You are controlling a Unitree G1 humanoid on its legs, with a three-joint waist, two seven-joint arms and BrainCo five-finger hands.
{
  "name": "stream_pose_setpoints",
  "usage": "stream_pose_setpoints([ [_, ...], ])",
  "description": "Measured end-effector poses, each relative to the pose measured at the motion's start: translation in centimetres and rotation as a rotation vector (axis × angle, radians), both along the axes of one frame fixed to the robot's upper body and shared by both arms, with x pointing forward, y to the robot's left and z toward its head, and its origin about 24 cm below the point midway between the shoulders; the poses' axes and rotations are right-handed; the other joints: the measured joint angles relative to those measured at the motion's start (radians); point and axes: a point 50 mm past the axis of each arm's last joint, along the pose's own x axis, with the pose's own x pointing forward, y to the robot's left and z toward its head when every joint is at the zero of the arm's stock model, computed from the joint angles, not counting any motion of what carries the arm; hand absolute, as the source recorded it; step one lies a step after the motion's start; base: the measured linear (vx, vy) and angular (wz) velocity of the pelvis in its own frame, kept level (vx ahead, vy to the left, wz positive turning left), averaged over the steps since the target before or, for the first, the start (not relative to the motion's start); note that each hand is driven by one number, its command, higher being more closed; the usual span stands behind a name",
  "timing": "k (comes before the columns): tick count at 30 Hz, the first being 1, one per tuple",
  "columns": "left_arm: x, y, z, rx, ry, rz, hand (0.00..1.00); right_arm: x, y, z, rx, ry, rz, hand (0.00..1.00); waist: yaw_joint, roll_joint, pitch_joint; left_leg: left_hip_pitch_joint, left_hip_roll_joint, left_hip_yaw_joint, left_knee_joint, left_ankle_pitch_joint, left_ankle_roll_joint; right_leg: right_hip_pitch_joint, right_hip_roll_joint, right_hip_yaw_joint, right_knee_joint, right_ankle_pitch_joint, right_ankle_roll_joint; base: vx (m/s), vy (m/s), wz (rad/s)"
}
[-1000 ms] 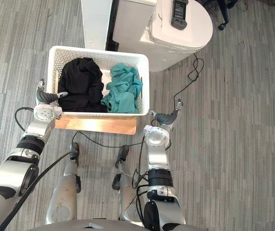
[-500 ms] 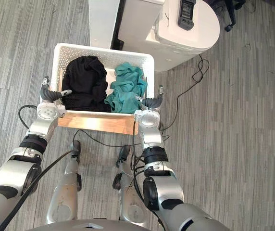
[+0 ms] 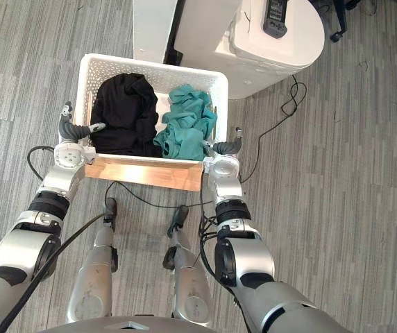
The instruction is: Pick up the laundry basket with both hands and put the clothes into the washing machine.
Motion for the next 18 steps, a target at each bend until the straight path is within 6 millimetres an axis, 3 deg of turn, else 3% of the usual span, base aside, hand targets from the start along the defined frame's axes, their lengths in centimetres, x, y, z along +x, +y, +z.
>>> stream_pose_setpoints([
  [8, 0.2, -0.5, 0.6, -0.008, -0.024, -0.028, 0.0, 0.8, -0.3, -0.3, 0.187, 0.03, -0.012, 0.0, 0.003, 0.003, 0.001, -0.022, -0.001, -0.005, 0.0, 0.007, 0.001, -0.016, -0.002, 0.002, 0.002, -0.001, -0.001, -0.04, -0.035, 0.03],
  [9, 0.2, -0.6, 0.7, -0.01, -0.029, -0.032, 1.0, 0.9, -0.7, 0.0, 0.21, 0.024, -0.006, 1.0, 0.006, 0.004, 0.001, -0.026, -0.001, -0.005, 0.0, 0.009, 0.001, -0.022, -0.003, 0.003, 0.005, -0.001, -0.001, -0.04, -0.037, 0.0],
  [13, 0.5, -1.1, 1.6, -0.026, -0.054, -0.052, 1.0, 1.6, -1.6, 1.6, 0.238, -0.03, 0.012, 1.0, 0.008, 0.017, 0.003, -0.052, 0.0, -0.012, 0.0, 0.022, 0.002, -0.047, -0.002, 0.005, 0.013, -0.002, 0.0, -0.05, -0.043, 0.04],
  [18, 0.8, -1.4, 1.9, -0.031, -0.052, -0.067, 1.0, 1.8, -2.0, 1.7, 0.239, -0.032, 0.05, 1.0, 0.006, 0.018, 0.003, -0.061, 0.001, -0.022, 0.0, 0.029, 0.002, -0.05, 0.0, 0.004, 0.014, -0.002, 0.0, -0.05, -0.041, 0.05],
])
